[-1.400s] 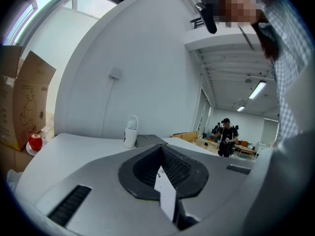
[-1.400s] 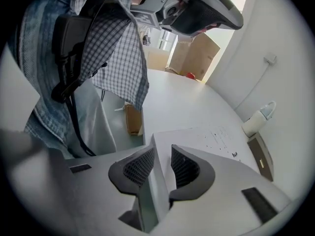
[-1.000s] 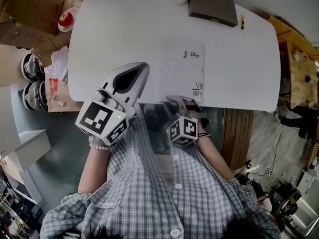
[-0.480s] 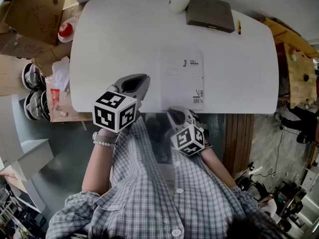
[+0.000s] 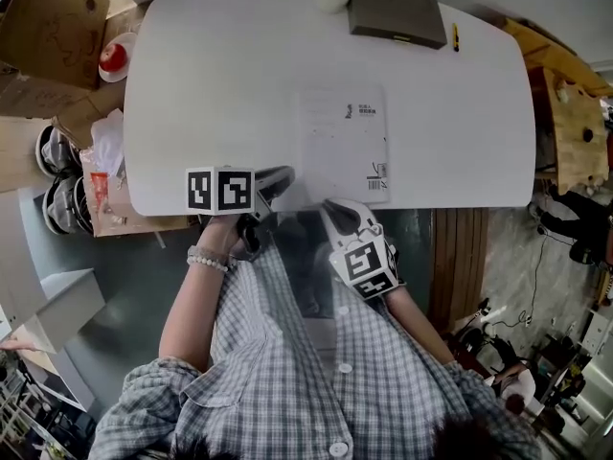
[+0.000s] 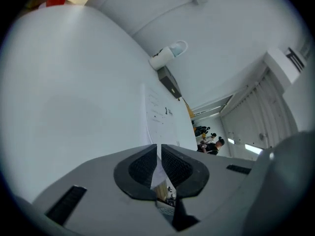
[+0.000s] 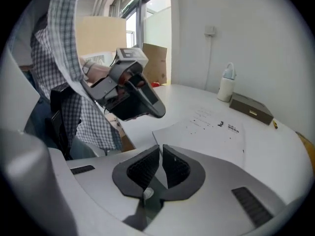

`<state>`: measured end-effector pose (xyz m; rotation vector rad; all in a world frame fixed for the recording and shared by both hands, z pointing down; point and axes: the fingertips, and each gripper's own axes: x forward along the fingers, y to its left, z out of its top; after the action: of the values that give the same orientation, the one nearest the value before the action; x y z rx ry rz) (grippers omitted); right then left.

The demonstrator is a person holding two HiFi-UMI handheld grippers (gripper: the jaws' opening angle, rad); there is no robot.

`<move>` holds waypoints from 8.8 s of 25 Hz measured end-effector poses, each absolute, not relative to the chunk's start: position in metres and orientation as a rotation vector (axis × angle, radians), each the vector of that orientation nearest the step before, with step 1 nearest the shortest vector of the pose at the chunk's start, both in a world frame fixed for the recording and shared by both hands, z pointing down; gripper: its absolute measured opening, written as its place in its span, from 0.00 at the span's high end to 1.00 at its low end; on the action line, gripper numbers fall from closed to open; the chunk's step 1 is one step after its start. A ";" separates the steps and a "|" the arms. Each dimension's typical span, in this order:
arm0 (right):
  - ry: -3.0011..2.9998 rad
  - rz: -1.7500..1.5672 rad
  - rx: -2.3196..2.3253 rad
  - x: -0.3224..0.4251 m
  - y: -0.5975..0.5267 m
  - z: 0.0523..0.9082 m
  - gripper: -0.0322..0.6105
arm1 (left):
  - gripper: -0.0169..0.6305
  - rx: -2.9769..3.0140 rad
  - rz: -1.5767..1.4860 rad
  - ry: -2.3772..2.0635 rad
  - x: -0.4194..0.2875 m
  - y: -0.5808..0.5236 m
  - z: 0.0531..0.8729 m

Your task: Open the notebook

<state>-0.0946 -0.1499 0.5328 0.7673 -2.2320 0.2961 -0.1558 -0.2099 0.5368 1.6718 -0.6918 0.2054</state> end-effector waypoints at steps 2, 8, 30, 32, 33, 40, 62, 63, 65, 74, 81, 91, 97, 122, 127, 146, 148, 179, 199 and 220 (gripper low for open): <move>-2.241 0.321 0.793 -0.093 -0.151 0.531 0.90 | 0.96 1.644 0.211 -0.650 -0.148 -0.204 0.543; -2.250 0.347 0.831 -0.093 -0.151 0.530 0.90 | 0.95 1.619 0.165 -0.635 -0.137 -0.212 0.547; -2.070 -0.113 0.832 -0.094 -0.147 0.524 0.78 | 0.92 1.573 0.220 -0.435 -0.107 -0.207 0.541; -2.058 -0.113 0.838 -0.095 -0.150 0.526 0.73 | 0.93 1.564 0.221 -0.434 -0.107 -0.206 0.540; -2.057 -0.118 0.837 -0.095 -0.151 0.526 0.72 | 0.94 1.559 0.215 -0.434 -0.108 -0.206 0.539; -2.099 -0.115 0.762 -0.094 -0.149 0.521 0.68 | 0.94 1.548 0.198 -0.412 -0.103 -0.209 0.527; -2.324 0.052 1.013 -0.035 -0.197 0.469 0.90 | 0.80 1.657 -0.078 -0.429 -0.068 -0.226 0.443; -2.339 0.099 1.032 -0.031 -0.200 0.467 0.90 | 0.80 1.665 -0.107 -0.438 -0.068 -0.227 0.438; -2.366 0.150 1.049 -0.024 -0.204 0.463 0.90 | 0.85 1.685 -0.164 -0.485 -0.072 -0.231 0.429; -2.411 0.371 1.261 0.018 -0.214 0.449 0.90 | 0.96 1.751 -0.318 -0.757 -0.098 -0.234 0.412; -2.301 0.534 1.454 0.075 -0.221 0.456 0.90 | 0.96 1.862 -0.300 -0.840 -0.082 -0.234 0.391; -2.147 0.603 1.532 0.124 -0.218 0.481 0.90 | 0.96 1.878 -0.322 -0.906 -0.076 -0.234 0.384; -2.103 0.583 1.518 0.144 -0.215 0.499 0.89 | 0.96 1.885 -0.332 -0.938 -0.074 -0.230 0.381; -2.018 0.954 1.516 0.181 -0.211 0.550 0.75 | 0.96 1.923 -0.319 -1.000 -0.070 -0.209 0.373; -2.017 0.974 1.520 0.188 -0.208 0.548 0.71 | 0.96 1.932 -0.311 -1.006 -0.066 -0.204 0.372; -2.096 0.808 1.634 0.224 -0.212 0.490 0.80 | 0.96 2.015 -0.276 -1.013 -0.053 -0.207 0.364; -2.162 0.726 1.626 0.212 -0.219 0.469 0.88 | 0.96 2.040 -0.266 -1.036 -0.054 -0.209 0.360; -2.550 0.086 1.428 0.090 -0.236 0.312 0.91 | 0.96 2.447 -0.043 -1.196 -0.056 -0.224 0.294; -2.511 0.050 1.425 0.076 -0.237 0.306 0.91 | 0.96 2.538 0.005 -1.235 -0.057 -0.227 0.283; -2.523 0.032 1.402 0.069 -0.235 0.302 0.91 | 0.96 2.552 0.021 -1.265 -0.060 -0.224 0.282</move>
<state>0.0691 -0.2351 0.3020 1.4016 -2.5231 0.0317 -0.0601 -0.2242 0.2817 2.5520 -1.2650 0.0210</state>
